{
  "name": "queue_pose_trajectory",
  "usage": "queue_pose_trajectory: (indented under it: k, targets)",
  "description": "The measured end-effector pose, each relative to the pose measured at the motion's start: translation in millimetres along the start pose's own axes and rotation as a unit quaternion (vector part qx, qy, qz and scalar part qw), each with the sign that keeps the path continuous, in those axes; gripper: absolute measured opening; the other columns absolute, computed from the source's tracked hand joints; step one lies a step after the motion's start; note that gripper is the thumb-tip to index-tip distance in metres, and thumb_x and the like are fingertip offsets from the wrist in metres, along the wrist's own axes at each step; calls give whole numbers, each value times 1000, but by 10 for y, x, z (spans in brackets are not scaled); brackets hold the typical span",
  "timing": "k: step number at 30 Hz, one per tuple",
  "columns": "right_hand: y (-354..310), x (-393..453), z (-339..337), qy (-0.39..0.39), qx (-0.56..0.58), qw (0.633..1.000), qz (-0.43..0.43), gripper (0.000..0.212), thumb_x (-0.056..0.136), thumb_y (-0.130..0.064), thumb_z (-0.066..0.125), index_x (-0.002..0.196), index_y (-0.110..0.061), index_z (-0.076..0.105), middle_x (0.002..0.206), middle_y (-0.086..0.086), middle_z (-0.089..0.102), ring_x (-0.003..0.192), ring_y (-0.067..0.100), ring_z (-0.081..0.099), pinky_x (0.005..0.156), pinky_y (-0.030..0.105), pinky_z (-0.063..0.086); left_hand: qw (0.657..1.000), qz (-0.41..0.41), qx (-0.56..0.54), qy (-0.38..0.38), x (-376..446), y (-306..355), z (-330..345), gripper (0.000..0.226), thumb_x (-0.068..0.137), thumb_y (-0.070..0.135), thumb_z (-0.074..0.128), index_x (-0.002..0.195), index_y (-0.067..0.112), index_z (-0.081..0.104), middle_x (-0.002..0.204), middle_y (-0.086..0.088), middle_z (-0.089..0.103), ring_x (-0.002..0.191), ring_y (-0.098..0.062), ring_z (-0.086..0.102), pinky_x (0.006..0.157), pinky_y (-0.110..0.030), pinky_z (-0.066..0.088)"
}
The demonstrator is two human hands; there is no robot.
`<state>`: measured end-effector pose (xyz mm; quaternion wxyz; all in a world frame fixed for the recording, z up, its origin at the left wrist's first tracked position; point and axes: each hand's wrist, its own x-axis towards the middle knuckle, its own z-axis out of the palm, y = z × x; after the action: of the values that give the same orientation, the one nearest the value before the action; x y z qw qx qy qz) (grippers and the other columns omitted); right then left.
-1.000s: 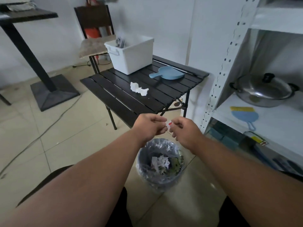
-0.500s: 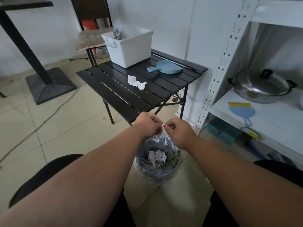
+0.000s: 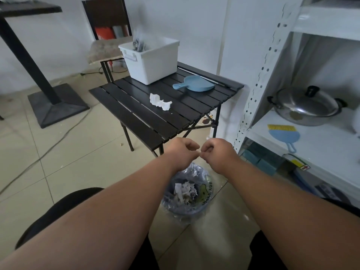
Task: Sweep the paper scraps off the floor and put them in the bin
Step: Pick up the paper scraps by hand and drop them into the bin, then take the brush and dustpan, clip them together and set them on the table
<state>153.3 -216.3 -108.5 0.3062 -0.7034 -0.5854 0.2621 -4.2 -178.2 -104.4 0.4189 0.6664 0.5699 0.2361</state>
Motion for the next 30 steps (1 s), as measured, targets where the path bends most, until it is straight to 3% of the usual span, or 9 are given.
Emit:
queue_pose_trajectory:
  k: [2,5,11,14,18,20,22,25,30]
  targets:
    - [5,85,-235,19,17,1000,15,10,83,-26,78,86,-25,69,83,0,70,76,19,69,67,32,57,999,7,-48,-7,74,164,124,13,89,25,78,102,23,79,89,8,74,78,-9,68,68,-24,57]
    - [173,192,-690,68,19,996,47,12,84,-19,70,85,-31,68,86,0,72,80,20,70,67,31,57,996,24,-78,-26,259,464,439,9,88,22,74,96,26,75,85,2,75,79,-15,69,80,-41,64]
    - [917,310,-1583,129,-40,979,150,27,86,-7,65,107,-19,76,111,3,72,106,26,67,95,34,54,990,16,-111,-91,554,1101,1376,13,85,20,75,97,24,75,92,-2,75,86,-23,72,83,-48,64]
    - [1307,446,-1877,118,-74,962,234,33,88,-21,71,121,-17,72,125,6,67,114,27,63,101,33,51,987,-3,-125,-103,739,1325,1813,25,72,27,75,97,28,75,97,-7,76,85,-27,74,80,-50,64]
    - [1834,646,-2085,137,-99,937,307,41,91,-25,68,131,-12,65,135,11,63,121,30,61,93,28,47,983,-35,-129,-125,1099,1512,2416,34,77,19,78,109,30,71,94,-10,75,75,-23,69,82,-43,64]
    - [1987,753,-2117,136,-96,926,339,40,90,-25,69,127,-9,65,130,12,65,117,31,63,84,28,46,984,-41,-116,-128,1304,1502,2685,43,69,27,82,110,34,69,94,-7,77,83,-27,74,84,-48,63]
    - [2062,856,-2130,128,-97,921,354,38,89,-25,70,123,-7,66,127,14,67,115,31,64,85,30,49,987,-35,-84,-129,1477,1459,2899,49,67,33,80,114,33,67,104,-4,75,92,-29,75,85,-47,63]
    - [2112,977,-2123,98,-79,921,368,40,87,-24,73,121,-5,66,125,14,68,115,30,65,87,29,49,990,-25,-60,-128,1453,1609,2938,54,77,23,73,130,27,64,115,-3,73,102,-27,74,87,-43,63]
    - [2139,1055,-2110,85,-33,913,399,46,76,-18,82,118,-4,66,119,12,69,110,29,67,84,28,51,987,-56,-85,-126,1716,1427,3222,61,60,32,75,120,31,66,114,-9,73,94,-30,75,88,-42,63]
